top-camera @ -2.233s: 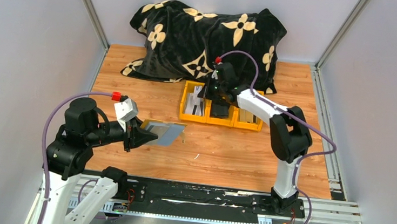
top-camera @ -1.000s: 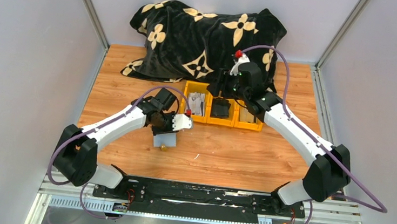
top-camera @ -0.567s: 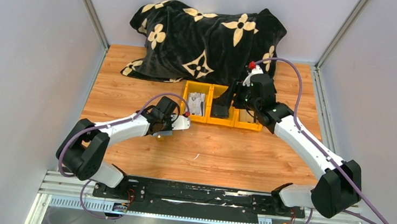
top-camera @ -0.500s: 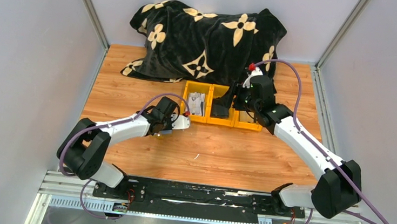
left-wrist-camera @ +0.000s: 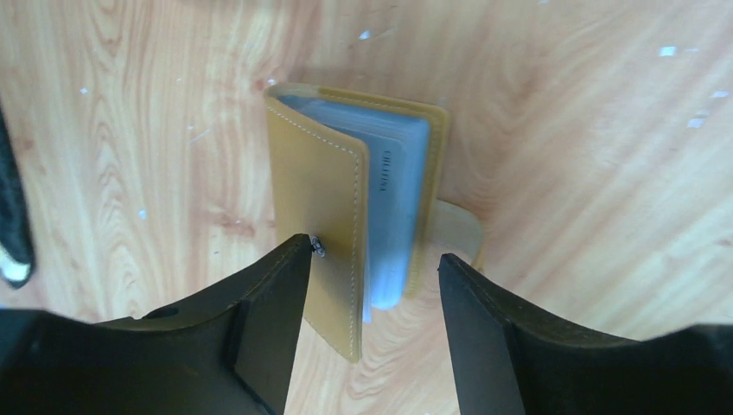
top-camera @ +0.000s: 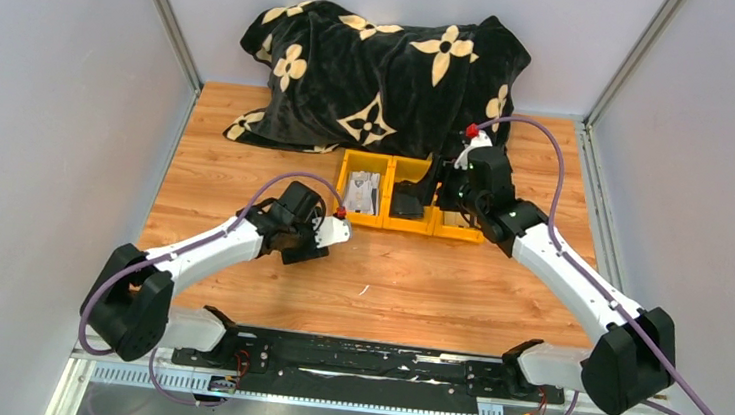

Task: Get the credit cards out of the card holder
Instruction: Place the card holder at the center of the board, then reset both arms

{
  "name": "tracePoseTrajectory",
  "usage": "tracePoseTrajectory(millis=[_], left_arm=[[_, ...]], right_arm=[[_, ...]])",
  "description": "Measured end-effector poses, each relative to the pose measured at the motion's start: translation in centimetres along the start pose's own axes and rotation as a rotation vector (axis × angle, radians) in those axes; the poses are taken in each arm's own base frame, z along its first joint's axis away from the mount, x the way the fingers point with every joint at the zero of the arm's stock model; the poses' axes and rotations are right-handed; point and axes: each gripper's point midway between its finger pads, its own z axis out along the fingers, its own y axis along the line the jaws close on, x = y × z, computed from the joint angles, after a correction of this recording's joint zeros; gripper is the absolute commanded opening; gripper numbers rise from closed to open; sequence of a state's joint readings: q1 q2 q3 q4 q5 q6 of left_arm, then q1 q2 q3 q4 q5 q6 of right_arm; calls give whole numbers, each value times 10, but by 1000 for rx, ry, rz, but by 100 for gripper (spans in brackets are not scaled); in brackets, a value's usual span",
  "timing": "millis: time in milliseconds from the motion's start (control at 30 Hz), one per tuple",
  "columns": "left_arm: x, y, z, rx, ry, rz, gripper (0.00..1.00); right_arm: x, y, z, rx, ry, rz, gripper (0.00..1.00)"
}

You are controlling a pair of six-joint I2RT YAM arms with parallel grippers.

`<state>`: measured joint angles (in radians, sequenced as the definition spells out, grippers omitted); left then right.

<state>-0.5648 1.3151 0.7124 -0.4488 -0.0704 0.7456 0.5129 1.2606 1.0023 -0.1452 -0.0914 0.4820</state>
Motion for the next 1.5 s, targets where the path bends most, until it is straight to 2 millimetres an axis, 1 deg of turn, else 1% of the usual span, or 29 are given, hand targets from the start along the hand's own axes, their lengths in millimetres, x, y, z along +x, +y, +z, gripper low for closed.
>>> tracePoseTrajectory(millis=[67, 167, 333, 367, 433, 500, 533, 567, 633, 667, 733, 800, 867, 900, 933, 967, 1000, 1067, 1133, 1167, 1267, 1333, 1400, 1433, 1500], left_arm=[[-5, -8, -5, 37, -35, -18, 62], [-8, -20, -6, 92, -62, -28, 61], [0, -39, 2, 163, -47, -31, 61], [1, -41, 5, 172, -41, -31, 61], [-1, -37, 9, 162, -43, -32, 60], [-2, -32, 13, 155, -43, -43, 63], [-3, -30, 14, 152, -42, -54, 68], [-4, -26, 15, 150, -43, -69, 76], [-6, -20, 16, 151, -45, -100, 98], [-7, -17, 15, 157, -45, -127, 100], [-9, -12, 9, 161, -53, -166, 100], [-13, -4, -1, 149, -84, -200, 100], [-22, 16, -21, 100, -152, -256, 100], [-30, 28, -33, 69, -196, -282, 100], [-30, 37, -38, 46, -211, -311, 100], [-31, 45, -43, 30, -224, -336, 100], [-34, 57, -49, 9, -249, -374, 100], [-34, 76, -56, -21, -277, -439, 100], [-25, 95, -57, -56, -303, -530, 100], [-19, 101, -58, -68, -309, -567, 100], [5, 124, -56, -141, -339, -699, 100], [18, 133, -51, -185, -351, -761, 100], [27, 139, -45, -221, -369, -813, 100], [31, 140, -41, -233, -375, -838, 100], [40, 143, -33, -265, -388, -888, 100]], right_arm=[[0, -2, -2, 5, -4, 1, 66], [2, -5, -5, 13, -5, 4, 66], [5, -16, -10, 34, -13, 14, 66], [4, -18, -12, 39, -18, 17, 66], [4, -24, -16, 52, -29, 23, 67], [3, -30, -20, 69, -45, 28, 67], [2, -34, -24, 81, -57, 31, 67], [1, -38, -27, 90, -69, 34, 67], [-4, -44, -33, 113, -96, 36, 69], [-8, -48, -37, 130, -117, 34, 70], [-17, -58, -47, 178, -168, 27, 76], [-24, -70, -58, 239, -222, 17, 79], [-30, -88, -73, 334, -288, 2, 86], [-32, -96, -79, 377, -316, -1, 89], [-33, -106, -86, 425, -349, -8, 91], [-33, -115, -92, 473, -382, -17, 91], [-32, -127, -99, 529, -419, -29, 91], [-28, -149, -112, 641, -483, -51, 92], [-22, -174, -125, 767, -533, -76, 92], [-19, -184, -129, 814, -541, -83, 92], [-11, -219, -147, 974, -555, -63, 92], [-10, -235, -158, 1040, -569, -35, 92], [-7, -248, -165, 1091, -577, -9, 92], [-3, -258, -168, 1127, -573, 5, 92], [5, -272, -172, 1175, -559, 19, 92]])
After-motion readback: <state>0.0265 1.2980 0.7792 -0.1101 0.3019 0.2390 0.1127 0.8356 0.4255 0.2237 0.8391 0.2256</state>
